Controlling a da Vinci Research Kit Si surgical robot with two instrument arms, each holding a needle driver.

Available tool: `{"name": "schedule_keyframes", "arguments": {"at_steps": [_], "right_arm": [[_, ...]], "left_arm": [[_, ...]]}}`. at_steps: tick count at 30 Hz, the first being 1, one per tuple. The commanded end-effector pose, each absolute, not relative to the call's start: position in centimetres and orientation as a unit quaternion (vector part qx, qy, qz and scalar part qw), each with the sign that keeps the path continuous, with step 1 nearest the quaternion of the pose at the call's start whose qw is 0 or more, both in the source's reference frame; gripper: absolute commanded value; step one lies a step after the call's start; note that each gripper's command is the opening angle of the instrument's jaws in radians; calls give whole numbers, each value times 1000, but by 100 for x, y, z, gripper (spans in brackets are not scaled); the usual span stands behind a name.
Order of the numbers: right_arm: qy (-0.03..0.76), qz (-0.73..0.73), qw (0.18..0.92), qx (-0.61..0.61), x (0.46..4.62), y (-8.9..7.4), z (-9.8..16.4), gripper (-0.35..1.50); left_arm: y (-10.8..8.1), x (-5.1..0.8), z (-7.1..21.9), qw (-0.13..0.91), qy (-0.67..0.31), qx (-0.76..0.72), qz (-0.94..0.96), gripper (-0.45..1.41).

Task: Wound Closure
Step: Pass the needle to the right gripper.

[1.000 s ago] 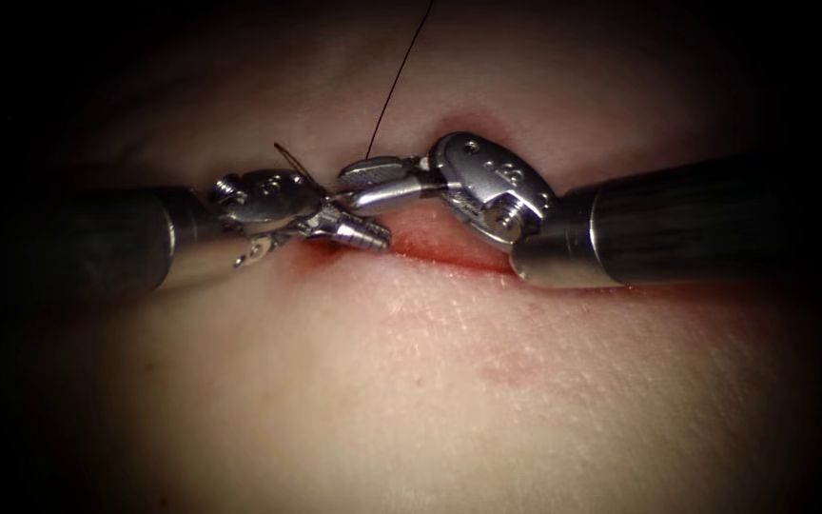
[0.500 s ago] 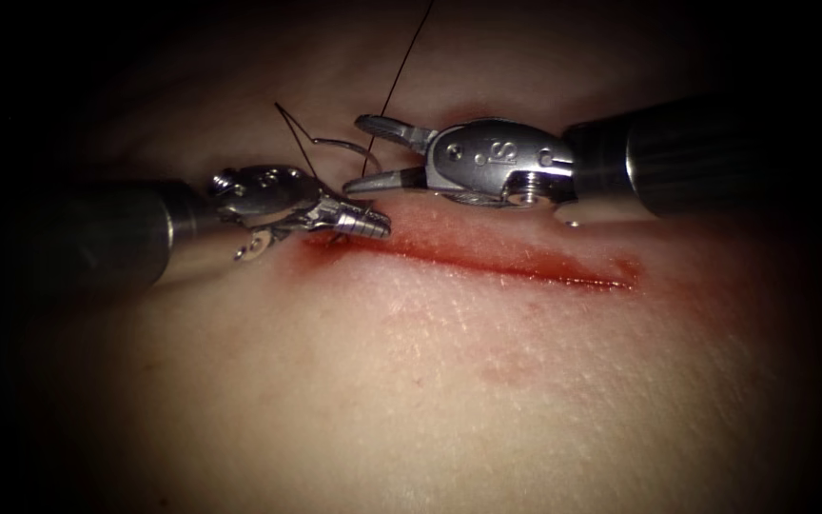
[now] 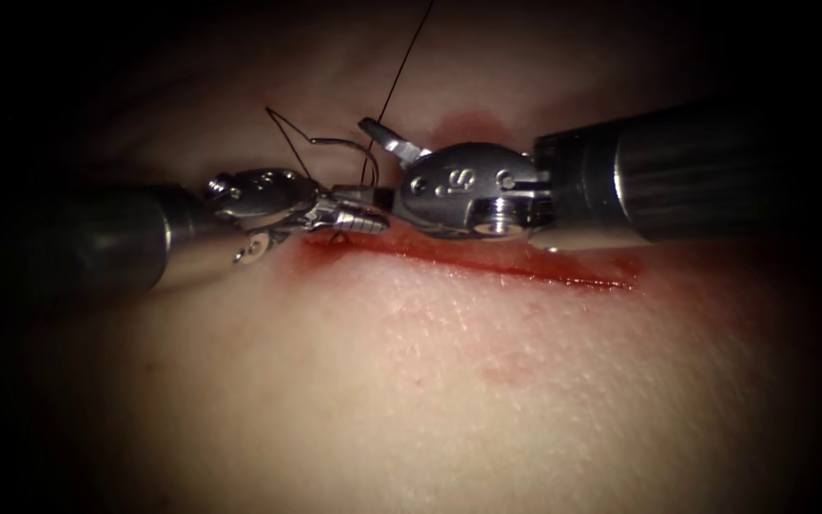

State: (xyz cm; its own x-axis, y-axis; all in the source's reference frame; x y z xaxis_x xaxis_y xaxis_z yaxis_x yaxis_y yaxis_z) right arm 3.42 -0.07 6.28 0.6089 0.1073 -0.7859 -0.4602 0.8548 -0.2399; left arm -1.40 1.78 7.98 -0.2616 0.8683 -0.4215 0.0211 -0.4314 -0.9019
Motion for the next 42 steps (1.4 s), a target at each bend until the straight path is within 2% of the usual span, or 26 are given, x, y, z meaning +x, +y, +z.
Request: {"name": "schedule_keyframes", "arguments": {"at_steps": [1, 14, 16, 17, 19, 22, 25, 28, 31, 35, 36, 39, 42], "right_arm": [[405, 165, 872, -217, 346, -6, 631, 116], [348, 167, 890, -241, 357, -8, 653, 98], [336, 171, 893, -244, 360, -9, 656, 78], [334, 171, 894, -244, 361, -9, 657, 57], [330, 172, 895, -245, 361, -9, 658, 47], [310, 176, 902, -243, 359, -8, 659, 52], [294, 175, 910, -235, 357, -8, 662, 78], [296, 177, 911, -227, 357, -8, 664, 89], [300, 179, 910, -224, 357, -8, 663, 88], [307, 188, 907, -220, 358, -7, 662, 59], [308, 191, 906, -219, 358, -7, 662, 44], [308, 193, 908, -211, 359, -8, 663, -35], [307, 201, 908, -201, 358, -9, 663, -35]], "left_arm": [[177, -146, 805, 314, -428, -521, 668, -35], [174, -146, 799, 313, -414, -526, 673, -35], [173, -146, 798, 315, -405, -528, 677, -35], [173, -146, 797, 315, -402, -528, 678, -35], [172, -145, 797, 315, -399, -529, 680, -35], [173, -145, 797, 317, -395, -531, 680, -35], [173, -144, 796, 317, -393, -531, 681, -35], [173, -144, 796, 317, -390, -533, 681, -35], [173, -145, 796, 317, -390, -532, 681, -35], [172, -145, 794, 312, -384, -535, 684, -35], [172, -145, 794, 313, -384, -535, 684, -35], [172, -146, 794, 309, -381, -537, 686, -35], [172, -146, 794, 307, -379, -538, 687, -35]]}}
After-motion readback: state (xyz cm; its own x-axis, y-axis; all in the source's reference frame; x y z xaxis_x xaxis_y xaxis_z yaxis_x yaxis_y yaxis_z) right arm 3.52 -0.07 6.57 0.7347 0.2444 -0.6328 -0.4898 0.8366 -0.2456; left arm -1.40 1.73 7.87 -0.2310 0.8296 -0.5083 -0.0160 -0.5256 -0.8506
